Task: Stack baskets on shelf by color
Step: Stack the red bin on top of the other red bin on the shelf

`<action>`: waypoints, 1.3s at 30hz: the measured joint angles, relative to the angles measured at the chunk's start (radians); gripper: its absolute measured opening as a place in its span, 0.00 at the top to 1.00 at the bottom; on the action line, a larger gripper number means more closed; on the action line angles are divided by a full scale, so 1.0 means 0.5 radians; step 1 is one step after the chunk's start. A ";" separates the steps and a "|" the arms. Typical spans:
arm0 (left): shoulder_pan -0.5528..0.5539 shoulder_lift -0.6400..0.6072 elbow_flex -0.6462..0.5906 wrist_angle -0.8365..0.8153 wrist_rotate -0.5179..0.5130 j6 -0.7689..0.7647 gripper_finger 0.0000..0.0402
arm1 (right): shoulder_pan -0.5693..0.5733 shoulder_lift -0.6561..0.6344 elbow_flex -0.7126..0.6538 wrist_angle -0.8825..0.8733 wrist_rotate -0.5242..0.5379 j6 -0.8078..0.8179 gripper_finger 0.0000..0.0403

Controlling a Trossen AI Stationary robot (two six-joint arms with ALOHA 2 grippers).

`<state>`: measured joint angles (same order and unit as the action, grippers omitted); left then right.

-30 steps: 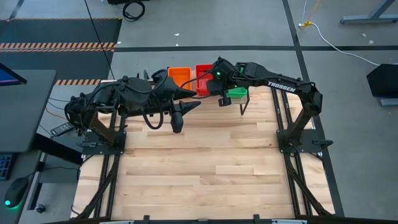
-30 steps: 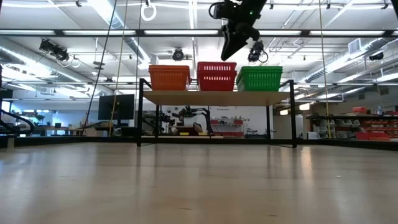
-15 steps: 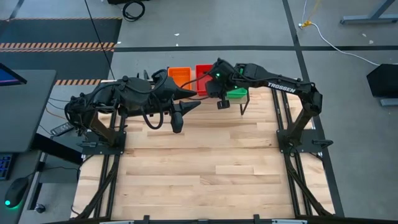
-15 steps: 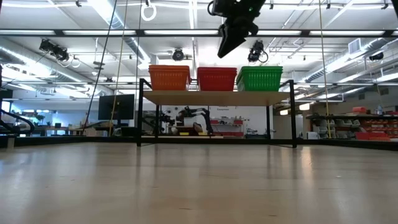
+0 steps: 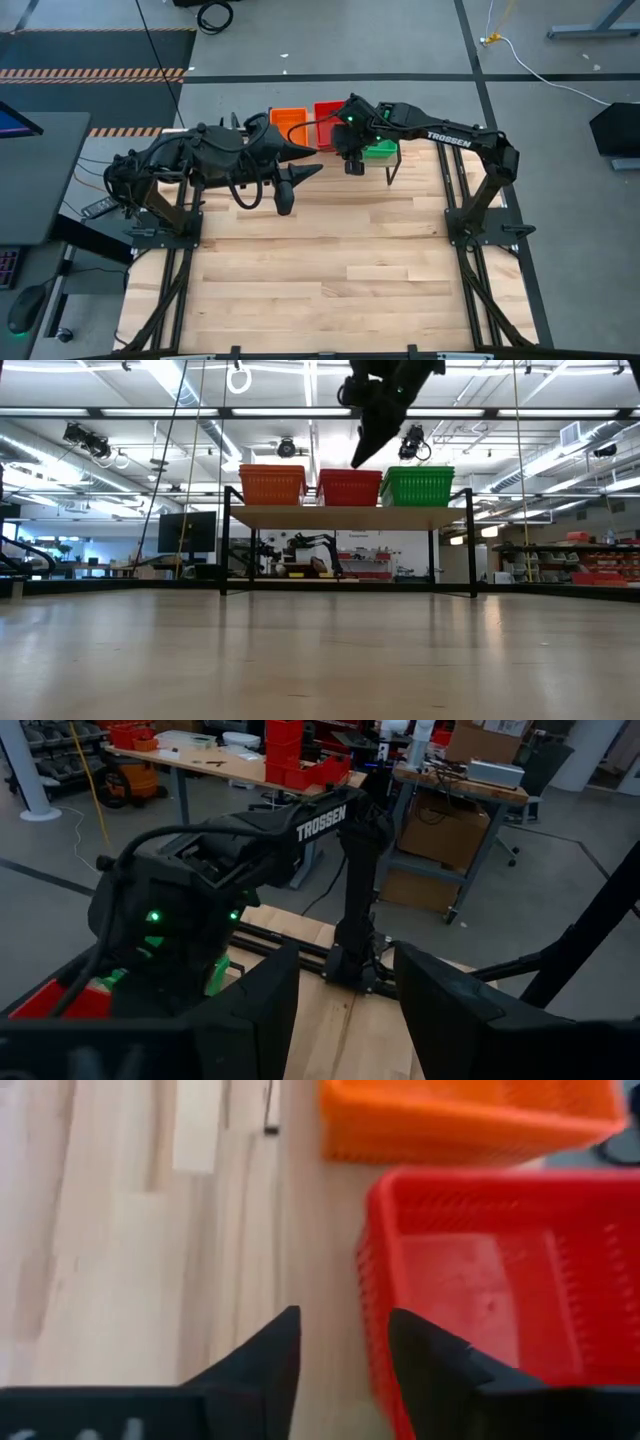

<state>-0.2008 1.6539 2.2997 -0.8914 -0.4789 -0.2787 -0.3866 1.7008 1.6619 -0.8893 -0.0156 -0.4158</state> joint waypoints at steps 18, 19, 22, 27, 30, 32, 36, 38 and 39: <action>0.003 0.000 0.000 -0.052 0.000 -0.007 0.57 | -0.041 -0.031 -0.203 0.241 0.014 0.011 0.45; 0.003 0.000 0.000 -0.053 0.000 -0.006 0.57 | -0.037 -0.031 -0.209 0.244 -0.002 0.011 0.45; 0.003 0.000 0.000 -0.053 0.000 -0.003 0.57 | -0.020 -0.031 -0.210 0.253 -0.008 0.011 0.45; 0.003 0.000 0.000 -0.053 0.000 0.001 0.57 | 0.003 -0.031 -0.210 0.252 -0.091 0.098 0.45; 0.003 0.000 0.000 -0.053 0.000 0.002 0.57 | 0.027 -0.031 -0.210 0.252 -0.161 0.167 0.45; 0.003 0.000 0.000 -0.053 0.000 0.002 0.57 | 0.053 -0.031 -0.210 0.252 -0.152 0.154 0.45; 0.003 0.000 0.000 -0.053 -0.001 0.004 0.57 | 0.081 -0.031 -0.210 0.252 -0.113 0.112 0.45; 0.003 0.000 0.000 -0.053 -0.001 0.003 0.57 | 0.081 -0.031 -0.210 0.252 -0.111 0.109 0.45; 0.003 0.000 0.000 -0.053 -0.001 0.003 0.57 | 0.080 -0.031 -0.210 0.252 -0.110 0.108 0.45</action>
<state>-0.1993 1.6539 2.2997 -0.9180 -0.4793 -0.2771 -0.3465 1.6852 1.5570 -0.7631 -0.0708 -0.3618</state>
